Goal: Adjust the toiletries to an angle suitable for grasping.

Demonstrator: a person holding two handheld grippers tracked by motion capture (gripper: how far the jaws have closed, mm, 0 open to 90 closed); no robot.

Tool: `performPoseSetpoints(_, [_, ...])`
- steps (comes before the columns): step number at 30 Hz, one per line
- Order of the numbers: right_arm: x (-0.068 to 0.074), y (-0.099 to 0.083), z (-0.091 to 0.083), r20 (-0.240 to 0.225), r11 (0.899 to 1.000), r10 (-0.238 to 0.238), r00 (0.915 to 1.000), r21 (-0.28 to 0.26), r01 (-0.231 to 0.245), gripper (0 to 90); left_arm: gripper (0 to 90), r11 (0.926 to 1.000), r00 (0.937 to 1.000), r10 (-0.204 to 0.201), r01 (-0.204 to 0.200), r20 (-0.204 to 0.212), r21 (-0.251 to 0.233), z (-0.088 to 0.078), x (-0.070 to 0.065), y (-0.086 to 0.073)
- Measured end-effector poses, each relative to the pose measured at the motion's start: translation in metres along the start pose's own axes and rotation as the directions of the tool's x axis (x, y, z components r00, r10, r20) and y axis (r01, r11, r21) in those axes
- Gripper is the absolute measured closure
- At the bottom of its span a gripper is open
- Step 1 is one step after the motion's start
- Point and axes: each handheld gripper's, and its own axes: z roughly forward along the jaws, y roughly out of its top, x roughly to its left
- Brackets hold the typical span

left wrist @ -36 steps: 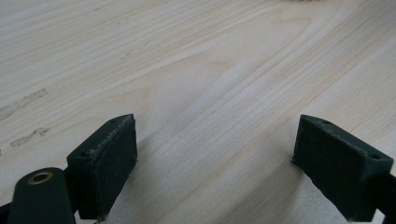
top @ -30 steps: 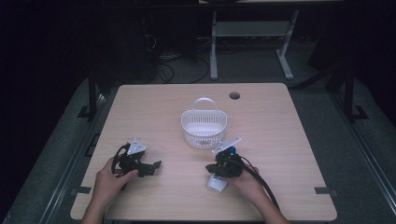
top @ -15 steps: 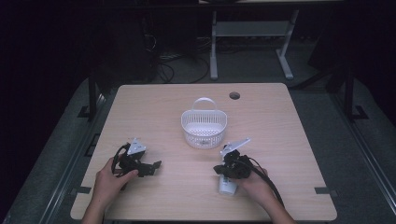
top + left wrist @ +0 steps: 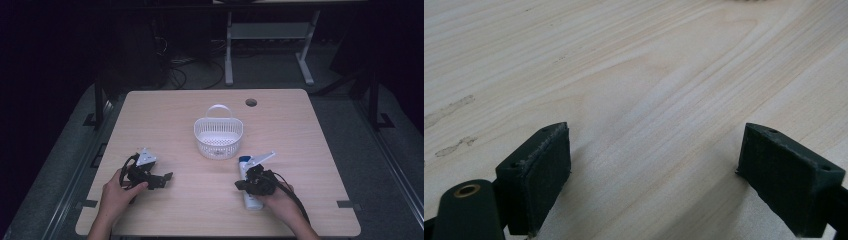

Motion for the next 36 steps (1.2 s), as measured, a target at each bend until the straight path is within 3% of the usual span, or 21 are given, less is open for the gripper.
performPoseSetpoints(22, [-0.011, -0.025, -0.026, 0.034, 0.999, 0.034, 0.9989, 0.007, -0.034, 89.8, 13.0, 1.0000, 1.0000, 0.000, 0.000, 0.000, 0.000, 0.000, 0.000, 0.000])
performPoseSetpoints(31, [-0.022, -0.039, -0.036, 0.064, 0.999, 0.053, 0.9965, -0.014, -0.052, 89.8, 13.0, 1.0000, 1.0000, 0.000, 0.000, -0.001, -0.001, 0.000, 0.000, 0.000])
performPoseSetpoints(36, [-0.026, -0.043, -0.043, 0.052, 0.997, 0.068, 0.9963, -0.045, -0.065, 89.5, 13.0, 1.0000, 1.0000, 0.001, -0.001, 0.000, 0.000, 0.000, 0.000, 0.000])
